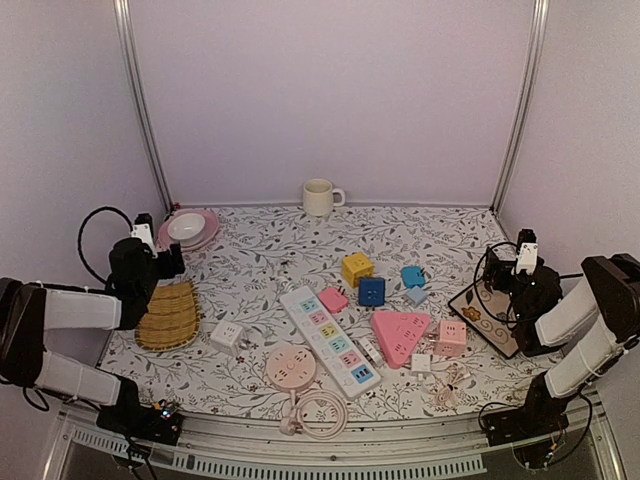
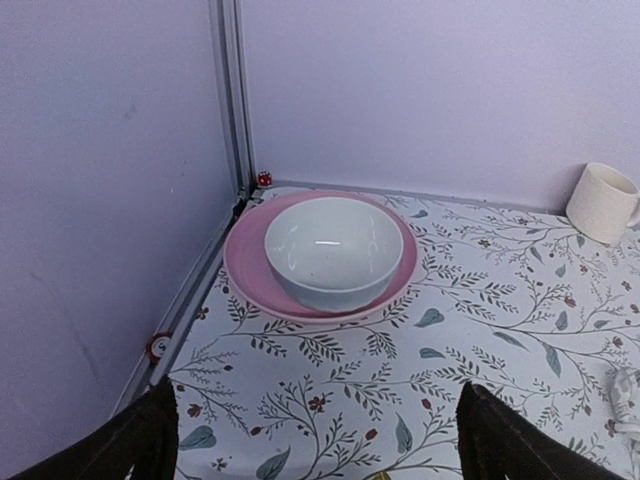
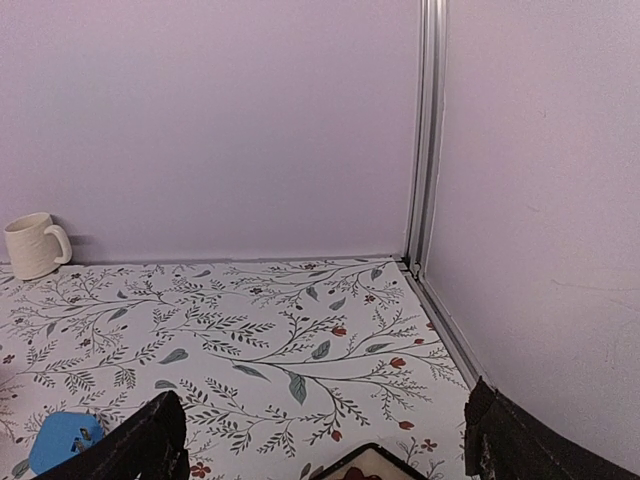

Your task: Pull the plug off the socket

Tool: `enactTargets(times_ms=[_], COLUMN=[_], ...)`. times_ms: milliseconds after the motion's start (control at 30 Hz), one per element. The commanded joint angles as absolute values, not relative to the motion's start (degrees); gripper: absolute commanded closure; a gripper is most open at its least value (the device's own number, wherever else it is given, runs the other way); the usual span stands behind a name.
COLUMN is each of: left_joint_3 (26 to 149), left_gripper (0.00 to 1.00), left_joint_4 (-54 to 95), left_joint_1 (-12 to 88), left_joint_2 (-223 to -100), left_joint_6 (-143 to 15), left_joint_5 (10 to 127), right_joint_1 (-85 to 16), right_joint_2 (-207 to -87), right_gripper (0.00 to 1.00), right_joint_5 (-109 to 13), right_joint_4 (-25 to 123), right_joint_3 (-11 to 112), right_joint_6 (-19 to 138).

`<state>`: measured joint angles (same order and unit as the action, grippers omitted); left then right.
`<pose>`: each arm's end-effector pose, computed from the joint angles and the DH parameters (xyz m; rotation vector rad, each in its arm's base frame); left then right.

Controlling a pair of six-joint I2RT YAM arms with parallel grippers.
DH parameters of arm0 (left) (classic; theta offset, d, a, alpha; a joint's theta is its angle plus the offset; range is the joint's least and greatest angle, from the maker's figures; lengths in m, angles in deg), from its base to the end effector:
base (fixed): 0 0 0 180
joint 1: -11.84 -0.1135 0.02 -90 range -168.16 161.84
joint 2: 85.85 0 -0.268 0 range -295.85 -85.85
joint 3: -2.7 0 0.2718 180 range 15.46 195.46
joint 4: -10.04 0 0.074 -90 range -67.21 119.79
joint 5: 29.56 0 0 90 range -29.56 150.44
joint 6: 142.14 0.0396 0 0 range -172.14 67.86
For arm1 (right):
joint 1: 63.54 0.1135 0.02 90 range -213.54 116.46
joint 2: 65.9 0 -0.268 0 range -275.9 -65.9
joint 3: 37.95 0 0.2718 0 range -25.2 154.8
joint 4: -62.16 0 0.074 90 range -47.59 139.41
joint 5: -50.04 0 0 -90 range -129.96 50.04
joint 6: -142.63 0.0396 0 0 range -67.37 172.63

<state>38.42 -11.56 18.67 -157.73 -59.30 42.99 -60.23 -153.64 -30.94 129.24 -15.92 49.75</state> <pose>0.2638 -0.0196 0.1797 -0.2190 1.8009 0.1047 0.2343 0.0073 0.1363 0.0412 1.5478 -0.1158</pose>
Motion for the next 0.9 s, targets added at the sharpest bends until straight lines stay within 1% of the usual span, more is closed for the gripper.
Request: enactTargets(times_ms=[0, 67, 100, 233, 333, 367, 400, 433, 500, 567, 633, 867], left_joint_3=[31.9, 28.5, 27.7, 27.2, 26.4, 26.7, 27.9, 28.4, 28.7, 29.5, 29.6, 29.6], left_gripper=[0.03, 0.03, 0.03, 0.03, 0.03, 0.03, 0.03, 0.03, 0.03, 0.03, 0.03, 0.03], left_joint_4=[-32.3, -43.3, -46.6, -49.9, -60.3, -60.6, -55.1, -52.7, -54.8, -51.2, -51.9, -51.7], left_joint_1=[18.3, 18.1, 18.0, 16.9, 16.4, 16.7, 16.4, 15.4, 14.7, 13.9, 12.8, 12.7], left_joint_2=[-161.2, -163.7, -164.7, -167.5, -175.6, -176.4, -174.7, -174.0, -175.3, -174.4, -174.7, -174.7], left_joint_6=[-51.2, -50.2, -49.4, -50.7, -49.7, -49.1, -50.0, -50.5, -49.5, -50.4, -50.7, -50.8], left_joint_5=[36.8, 35.7, 36.0, 40.5, 42.2, 42.3, 44.0, 47.5, 49.4, 51.4, 53.9, 54.0], right_joint_1=[-60.2, -60.1, -60.2, -60.2, -60.2, -60.2, -60.2, -60.2, -60.2, -60.2, -60.2, -60.4], right_joint_2=[-153.9, -153.9, -153.9, -153.9, -153.9, -153.9, -153.8, -153.9, -153.9, -153.9, -153.9, -154.0], right_gripper=[0.01, 0.01, 0.01, 0.01, 0.01, 0.01, 0.01, 0.01, 0.01, 0.01, 0.01, 0.01], right_joint_5=[-31.4, -31.4, -31.4, -31.5, -31.7, -31.8, -31.9, -31.9, -31.9, -32.0, -31.8, -31.2], right_joint_4=[131.5, 131.7, 131.7, 132.0, 132.2, 132.3, 132.4, 132.3, 132.3, 132.3, 131.8, 129.4], right_joint_3=[-15.5, -15.6, -15.7, -15.8, -16.0, -16.0, -16.0, -16.0, -16.0, -16.0, -15.8, -14.3], right_joint_6=[49.2, 49.2, 49.2, 49.0, 49.0, 49.0, 49.0, 49.0, 48.9, 48.9, 48.9, 49.6])
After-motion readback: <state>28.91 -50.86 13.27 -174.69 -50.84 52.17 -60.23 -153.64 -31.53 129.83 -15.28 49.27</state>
